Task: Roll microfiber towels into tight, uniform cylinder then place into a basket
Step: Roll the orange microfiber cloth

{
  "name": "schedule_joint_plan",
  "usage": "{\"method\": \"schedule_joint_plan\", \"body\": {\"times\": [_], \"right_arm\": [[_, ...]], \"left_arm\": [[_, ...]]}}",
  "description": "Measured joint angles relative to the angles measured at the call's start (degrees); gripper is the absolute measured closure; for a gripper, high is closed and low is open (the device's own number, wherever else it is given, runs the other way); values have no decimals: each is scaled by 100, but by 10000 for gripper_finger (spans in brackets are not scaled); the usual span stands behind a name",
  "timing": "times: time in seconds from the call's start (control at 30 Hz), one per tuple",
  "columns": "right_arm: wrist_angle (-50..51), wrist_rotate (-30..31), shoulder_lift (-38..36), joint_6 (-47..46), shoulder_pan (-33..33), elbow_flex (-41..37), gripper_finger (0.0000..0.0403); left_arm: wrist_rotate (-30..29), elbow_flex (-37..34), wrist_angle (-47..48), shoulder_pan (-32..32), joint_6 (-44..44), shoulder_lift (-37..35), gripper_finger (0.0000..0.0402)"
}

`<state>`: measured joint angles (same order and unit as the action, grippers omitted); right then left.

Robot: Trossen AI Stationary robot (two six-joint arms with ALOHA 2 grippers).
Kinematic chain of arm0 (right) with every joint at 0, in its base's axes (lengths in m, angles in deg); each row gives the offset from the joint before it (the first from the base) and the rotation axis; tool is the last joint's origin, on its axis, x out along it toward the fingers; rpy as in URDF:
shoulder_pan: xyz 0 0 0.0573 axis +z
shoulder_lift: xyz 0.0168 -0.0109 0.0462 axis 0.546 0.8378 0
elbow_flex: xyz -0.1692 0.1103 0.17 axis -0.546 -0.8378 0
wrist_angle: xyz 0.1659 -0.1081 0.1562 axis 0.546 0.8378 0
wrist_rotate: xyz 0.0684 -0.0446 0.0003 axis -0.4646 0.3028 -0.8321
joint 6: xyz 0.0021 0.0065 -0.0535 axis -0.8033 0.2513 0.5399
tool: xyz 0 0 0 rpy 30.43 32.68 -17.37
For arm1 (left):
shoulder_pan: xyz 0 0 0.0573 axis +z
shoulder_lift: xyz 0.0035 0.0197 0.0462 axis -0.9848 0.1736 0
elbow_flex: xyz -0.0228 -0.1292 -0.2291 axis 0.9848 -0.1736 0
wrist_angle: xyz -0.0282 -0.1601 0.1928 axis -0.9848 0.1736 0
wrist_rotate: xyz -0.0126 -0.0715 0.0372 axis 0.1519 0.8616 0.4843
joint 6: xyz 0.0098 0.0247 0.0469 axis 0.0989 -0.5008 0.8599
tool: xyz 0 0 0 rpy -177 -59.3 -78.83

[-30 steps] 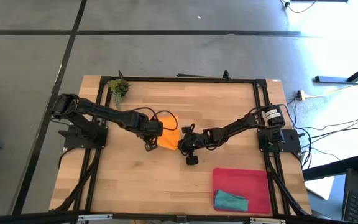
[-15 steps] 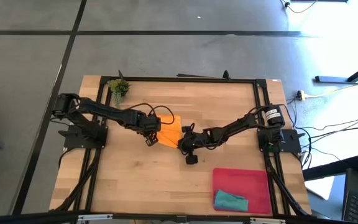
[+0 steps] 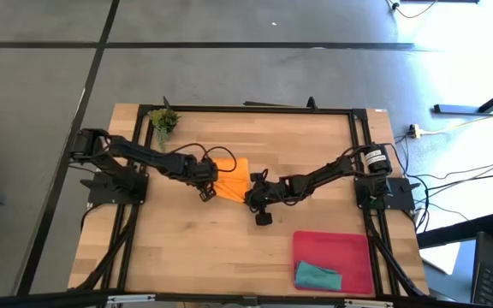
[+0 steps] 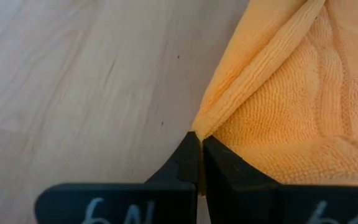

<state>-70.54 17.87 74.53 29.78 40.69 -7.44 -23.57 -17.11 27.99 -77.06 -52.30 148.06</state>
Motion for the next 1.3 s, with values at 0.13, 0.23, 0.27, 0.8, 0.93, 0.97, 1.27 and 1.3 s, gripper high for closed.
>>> {"method": "schedule_joint_plan", "body": {"times": [0.13,0.23,0.27,0.8,0.93,0.97,1.27,1.3], "right_arm": [[-14,-4,2,0,2,0,394],[30,0,2,2,2,47,394],[74,0,5,8,4,79,394],[1041,-5,9,133,13,704,394],[1601,187,9,131,11,1014,394],[1736,266,9,131,11,1092,394],[2350,299,9,-93,-245,1752,394],[2424,299,9,-170,-294,1825,394]], "left_arm": [[2,-74,-54,-1,-4,0,401],[-38,-79,-58,-52,0,4,401],[-51,-85,-67,-70,2,7,401],[-207,-102,-86,-221,58,22,401],[-228,-104,-78,-221,144,22,401],[-232,-104,-78,-221,146,22,401],[-258,-107,-51,-223,158,22,401],[-256,-107,-51,-223,162,22,401]]}}
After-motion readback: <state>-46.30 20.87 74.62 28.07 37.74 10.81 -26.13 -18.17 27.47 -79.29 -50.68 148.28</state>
